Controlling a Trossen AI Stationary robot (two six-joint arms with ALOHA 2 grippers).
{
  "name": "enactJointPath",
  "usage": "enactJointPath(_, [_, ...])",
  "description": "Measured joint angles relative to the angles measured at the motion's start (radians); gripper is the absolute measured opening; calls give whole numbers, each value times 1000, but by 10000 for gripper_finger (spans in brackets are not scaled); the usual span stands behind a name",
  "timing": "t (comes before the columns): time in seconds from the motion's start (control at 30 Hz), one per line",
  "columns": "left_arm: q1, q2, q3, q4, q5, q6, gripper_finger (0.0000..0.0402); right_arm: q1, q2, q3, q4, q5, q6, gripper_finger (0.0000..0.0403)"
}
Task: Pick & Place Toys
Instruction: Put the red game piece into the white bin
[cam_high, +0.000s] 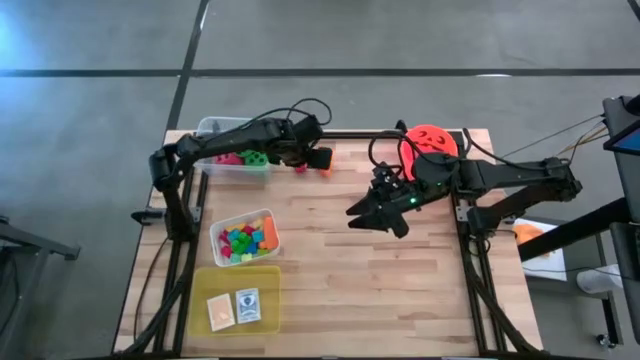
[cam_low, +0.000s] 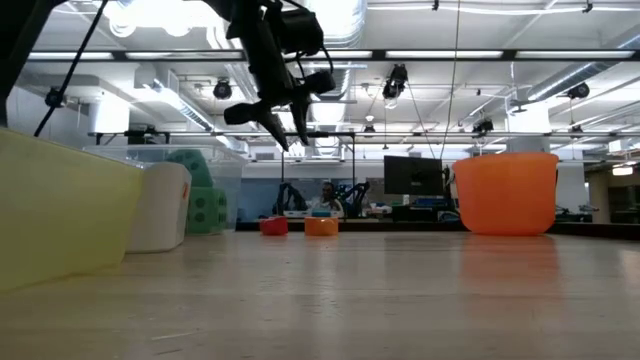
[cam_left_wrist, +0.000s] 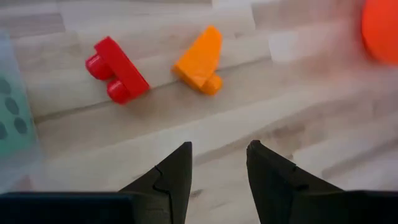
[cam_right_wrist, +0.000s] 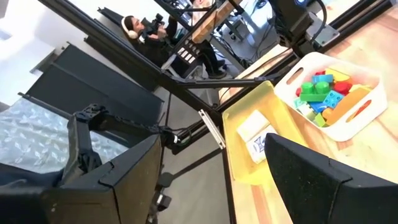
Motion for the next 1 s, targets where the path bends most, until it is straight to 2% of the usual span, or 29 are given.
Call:
enactJointPath(0.27, [-2, 4, 0, 32, -5, -118, 143, 0, 3, 0, -9, -3, 5, 281])
enactJointPath(0.47, [-2, 4, 0, 31, 116, -177, 143, 0, 3, 0, -8, -3, 5, 281])
enactJointPath(1.0, [-2, 4, -1, 70, 130, -167, 143, 0, 33, 0, -8, -3, 8, 281])
